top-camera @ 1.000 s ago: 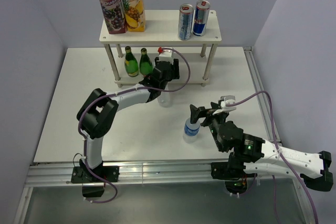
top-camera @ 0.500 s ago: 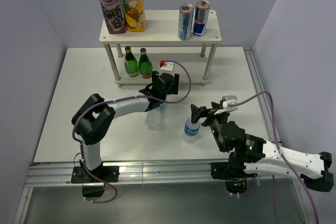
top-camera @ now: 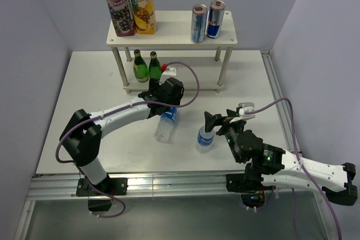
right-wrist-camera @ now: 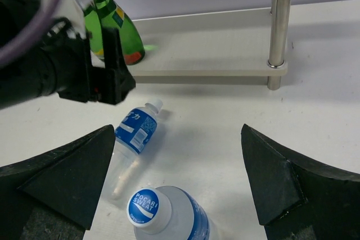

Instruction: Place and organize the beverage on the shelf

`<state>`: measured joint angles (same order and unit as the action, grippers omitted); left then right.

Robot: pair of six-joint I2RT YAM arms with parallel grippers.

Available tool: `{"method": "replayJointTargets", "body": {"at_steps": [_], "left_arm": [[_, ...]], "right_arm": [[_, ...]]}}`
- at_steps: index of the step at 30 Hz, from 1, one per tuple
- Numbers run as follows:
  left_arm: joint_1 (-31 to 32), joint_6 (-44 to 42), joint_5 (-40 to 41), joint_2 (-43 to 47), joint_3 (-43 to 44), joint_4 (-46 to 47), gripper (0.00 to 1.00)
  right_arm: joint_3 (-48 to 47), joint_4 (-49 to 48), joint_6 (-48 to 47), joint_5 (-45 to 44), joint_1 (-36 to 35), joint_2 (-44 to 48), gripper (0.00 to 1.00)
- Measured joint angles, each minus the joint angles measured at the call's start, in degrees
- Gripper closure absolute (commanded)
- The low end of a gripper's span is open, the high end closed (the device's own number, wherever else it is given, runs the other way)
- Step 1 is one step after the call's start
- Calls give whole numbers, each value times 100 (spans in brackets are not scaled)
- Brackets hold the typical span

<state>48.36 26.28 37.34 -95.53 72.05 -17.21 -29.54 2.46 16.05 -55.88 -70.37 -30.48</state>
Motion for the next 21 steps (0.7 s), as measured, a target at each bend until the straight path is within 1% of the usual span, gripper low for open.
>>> {"method": "replayJointTargets", "body": {"at_steps": [7, 10, 16, 21], "left_arm": [[-61, 146, -330, -640, -271, -321, 12], [-83, 173, -546, -619, -278, -133, 14], [-90, 284, -1233, -544, -588, 446, 16], [-63, 304, -1768, -472, -811, 389, 16]], "right_arm": [[0, 13, 33, -4, 0, 9, 0], [0, 17, 61, -7, 0, 42, 0], [0, 15, 66, -17, 0, 61, 0], [0, 17, 66, -17, 0, 11, 0]]}}
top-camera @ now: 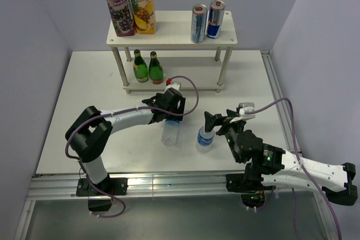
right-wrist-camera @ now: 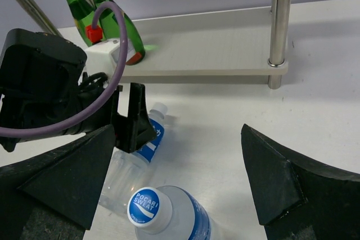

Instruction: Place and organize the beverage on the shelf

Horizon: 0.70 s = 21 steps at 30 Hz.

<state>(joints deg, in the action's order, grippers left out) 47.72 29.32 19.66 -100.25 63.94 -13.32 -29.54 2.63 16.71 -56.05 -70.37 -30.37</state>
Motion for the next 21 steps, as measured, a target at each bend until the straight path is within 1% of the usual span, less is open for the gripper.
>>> {"method": "replayJointTargets", "body": {"at_steps": [4, 9, 11, 13, 14, 15, 17, 18, 19, 21], "left_arm": [[26, 37, -304, 0, 0, -240, 17], [146, 170, -404, -20, -9, -625, 19], [166, 205, -433, -140, -2, -691, 23], [166, 269, -503, -400, 79, -772, 32], [175, 286, -520, -555, 184, -833, 40], [188, 278, -522, -586, 302, -929, 62], [186, 304, -538, -656, 468, -986, 79], [188, 295, -522, -697, 520, -986, 92], [186, 308, -501, -741, 570, -1032, 100], [186, 319, -466, -800, 680, -1139, 100]], "right_arm": [[0, 0, 0, -2, 0, -13, 0], [0, 0, 0, -2, 0, -13, 0], [0, 0, -2, -2, 0, -13, 0], [0, 0, -2, -2, 0, -20, 0], [0, 0, 0, -2, 0, -26, 0], [0, 0, 0, -2, 0, -33, 0], [0, 2, 0, -4, 0, -35, 0], [0, 2, 0, -4, 0, -33, 0], [0, 2, 0, -4, 0, -31, 0], [0, 2, 0, -4, 0, -24, 0]]}}
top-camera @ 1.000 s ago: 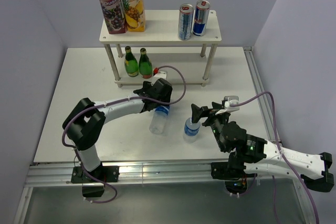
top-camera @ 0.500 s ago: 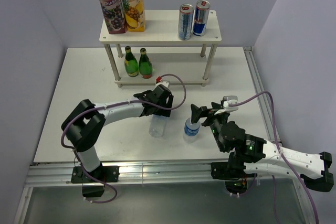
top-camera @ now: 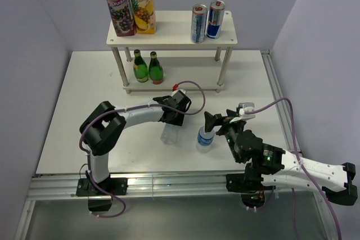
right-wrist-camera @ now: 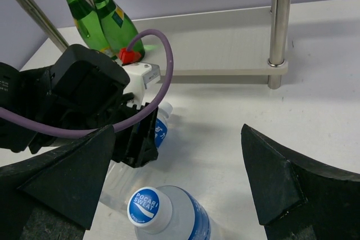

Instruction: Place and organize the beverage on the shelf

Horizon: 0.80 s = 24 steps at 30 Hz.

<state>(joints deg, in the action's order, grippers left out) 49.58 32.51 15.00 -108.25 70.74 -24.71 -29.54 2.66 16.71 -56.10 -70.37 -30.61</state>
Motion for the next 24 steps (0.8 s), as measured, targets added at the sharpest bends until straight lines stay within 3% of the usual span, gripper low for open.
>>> {"method": "replayJointTargets", "body": {"at_steps": [8, 13, 16, 19, 24], "left_arm": [[133, 33, 1180, 20, 142, -273, 100], [155, -210, 1853, 737, -46, 516, 100], [184, -629, 2170, 1469, -444, 1867, 100], [223, -1285, 2400, 2031, -1134, 3805, 100], [205, -2636, 2682, 1408, -1626, 6889, 100]], "right_arm": [[0, -2, 0, 0, 0, -66, 0], [0, -2, -2, 0, 0, -68, 0], [0, -2, -2, 0, 0, -76, 0], [0, -4, -2, 0, 0, -98, 0], [0, -4, -2, 0, 0, -116, 0]]}}
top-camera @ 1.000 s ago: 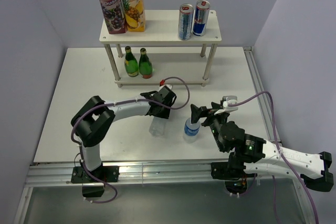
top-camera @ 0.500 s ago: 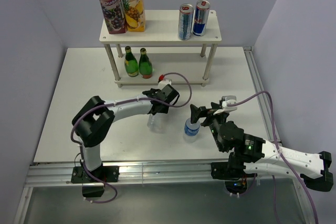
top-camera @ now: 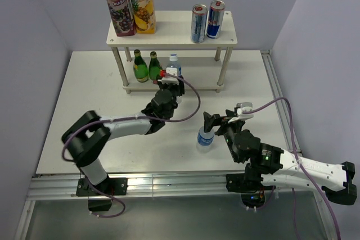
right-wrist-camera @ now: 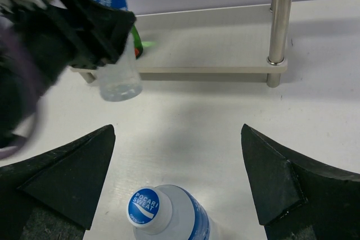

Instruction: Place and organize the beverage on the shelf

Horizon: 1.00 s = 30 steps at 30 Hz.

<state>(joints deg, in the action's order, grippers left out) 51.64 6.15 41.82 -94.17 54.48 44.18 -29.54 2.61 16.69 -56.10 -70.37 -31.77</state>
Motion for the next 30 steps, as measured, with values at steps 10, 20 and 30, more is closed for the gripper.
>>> {"method": "replayJointTargets", "body": {"at_steps": [10, 20, 30], "left_arm": [[-142, -2260, -264, -2653, 507, 1843, 100], [-306, -2288, -758, -2575, 750, 2205, 100], [-612, -1996, -1213, -2645, 1456, 2232, 100]], "right_arm": [[0, -7, -4, 4, 0, -177, 0], [0, -9, -57, 48, 0, -514, 0], [0, -179, -125, 142, 0, -686, 0]]}}
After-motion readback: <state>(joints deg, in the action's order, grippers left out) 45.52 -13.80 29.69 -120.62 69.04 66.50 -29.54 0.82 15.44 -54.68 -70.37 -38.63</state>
